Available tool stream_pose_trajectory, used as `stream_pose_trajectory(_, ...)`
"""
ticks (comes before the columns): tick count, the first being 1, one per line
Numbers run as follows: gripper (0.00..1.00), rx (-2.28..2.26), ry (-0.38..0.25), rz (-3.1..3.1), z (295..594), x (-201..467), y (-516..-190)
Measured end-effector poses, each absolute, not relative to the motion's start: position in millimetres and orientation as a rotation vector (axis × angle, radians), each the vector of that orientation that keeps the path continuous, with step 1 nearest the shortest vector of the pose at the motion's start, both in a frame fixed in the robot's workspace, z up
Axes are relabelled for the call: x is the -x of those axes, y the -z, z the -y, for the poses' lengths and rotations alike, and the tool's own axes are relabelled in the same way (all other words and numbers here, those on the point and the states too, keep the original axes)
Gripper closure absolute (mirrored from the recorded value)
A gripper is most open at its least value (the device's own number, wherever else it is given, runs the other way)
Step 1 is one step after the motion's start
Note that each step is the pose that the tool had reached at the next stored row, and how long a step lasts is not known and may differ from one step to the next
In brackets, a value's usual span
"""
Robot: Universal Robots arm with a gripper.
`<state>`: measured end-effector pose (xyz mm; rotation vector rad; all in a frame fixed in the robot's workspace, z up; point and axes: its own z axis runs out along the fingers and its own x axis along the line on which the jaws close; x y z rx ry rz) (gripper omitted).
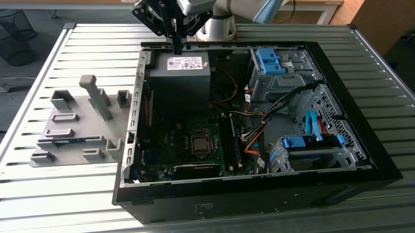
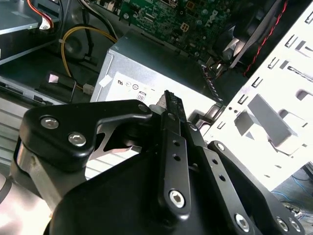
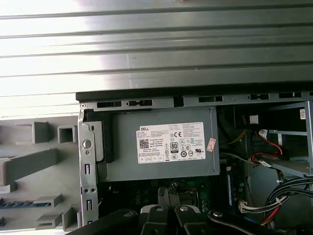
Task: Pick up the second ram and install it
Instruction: 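Reach for the second ram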
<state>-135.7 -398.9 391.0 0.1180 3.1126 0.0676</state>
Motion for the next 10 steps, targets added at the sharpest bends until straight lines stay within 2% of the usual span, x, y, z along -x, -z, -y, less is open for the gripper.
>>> stream_pose_trajectory(10, 0.89, -0.118, -0.068, -3.113, 398.9, 139.5, -390.9)
